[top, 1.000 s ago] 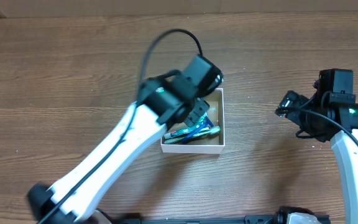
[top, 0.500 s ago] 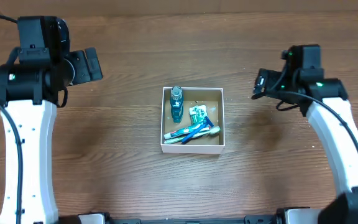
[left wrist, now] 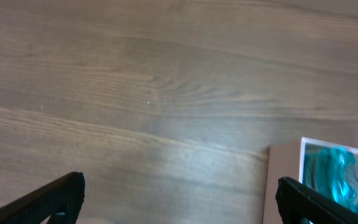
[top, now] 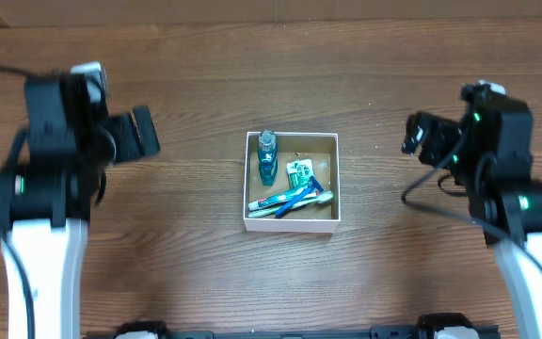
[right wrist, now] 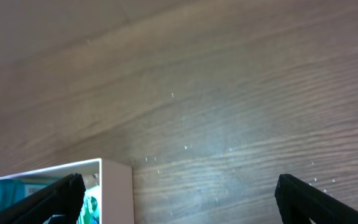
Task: Pack container
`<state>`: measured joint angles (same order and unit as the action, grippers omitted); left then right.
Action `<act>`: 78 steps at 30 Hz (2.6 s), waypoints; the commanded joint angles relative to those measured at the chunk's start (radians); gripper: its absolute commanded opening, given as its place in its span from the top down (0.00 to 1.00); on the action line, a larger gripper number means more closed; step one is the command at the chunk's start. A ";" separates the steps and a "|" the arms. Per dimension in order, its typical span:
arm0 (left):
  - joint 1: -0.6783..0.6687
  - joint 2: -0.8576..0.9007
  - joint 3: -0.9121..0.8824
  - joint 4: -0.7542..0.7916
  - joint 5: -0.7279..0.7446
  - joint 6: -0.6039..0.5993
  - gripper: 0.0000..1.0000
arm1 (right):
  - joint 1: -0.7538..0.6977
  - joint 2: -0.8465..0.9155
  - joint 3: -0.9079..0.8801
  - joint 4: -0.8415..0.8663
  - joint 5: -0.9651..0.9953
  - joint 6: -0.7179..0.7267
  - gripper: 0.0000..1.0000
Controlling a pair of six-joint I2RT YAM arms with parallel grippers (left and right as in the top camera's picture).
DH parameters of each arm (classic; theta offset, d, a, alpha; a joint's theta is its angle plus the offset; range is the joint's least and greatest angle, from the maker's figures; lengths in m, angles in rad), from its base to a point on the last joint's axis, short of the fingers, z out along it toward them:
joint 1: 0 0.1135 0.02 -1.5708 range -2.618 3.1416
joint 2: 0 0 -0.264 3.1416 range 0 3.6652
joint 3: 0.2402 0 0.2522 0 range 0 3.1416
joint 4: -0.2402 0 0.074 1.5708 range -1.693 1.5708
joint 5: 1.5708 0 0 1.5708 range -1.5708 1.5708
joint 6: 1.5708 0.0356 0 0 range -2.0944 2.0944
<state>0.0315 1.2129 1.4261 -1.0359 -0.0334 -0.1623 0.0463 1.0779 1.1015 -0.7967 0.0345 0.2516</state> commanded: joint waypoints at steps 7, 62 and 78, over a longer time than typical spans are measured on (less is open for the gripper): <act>-0.020 -0.766 -0.671 0.134 0.009 0.015 0.00 | -0.002 -0.522 -0.396 -0.029 0.024 0.086 0.00; -0.020 -0.815 -0.750 -0.067 0.008 0.016 0.00 | 0.000 -1.075 -1.093 0.716 -0.078 -0.219 0.00; -0.020 -1.098 -1.124 0.365 0.029 0.058 0.00 | 0.000 -1.075 -1.093 0.716 -0.078 -0.219 0.00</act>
<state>0.0143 0.2218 0.4789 -0.8448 -0.0322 -0.1417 0.0463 0.0128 0.0181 -0.0891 -0.0376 0.0406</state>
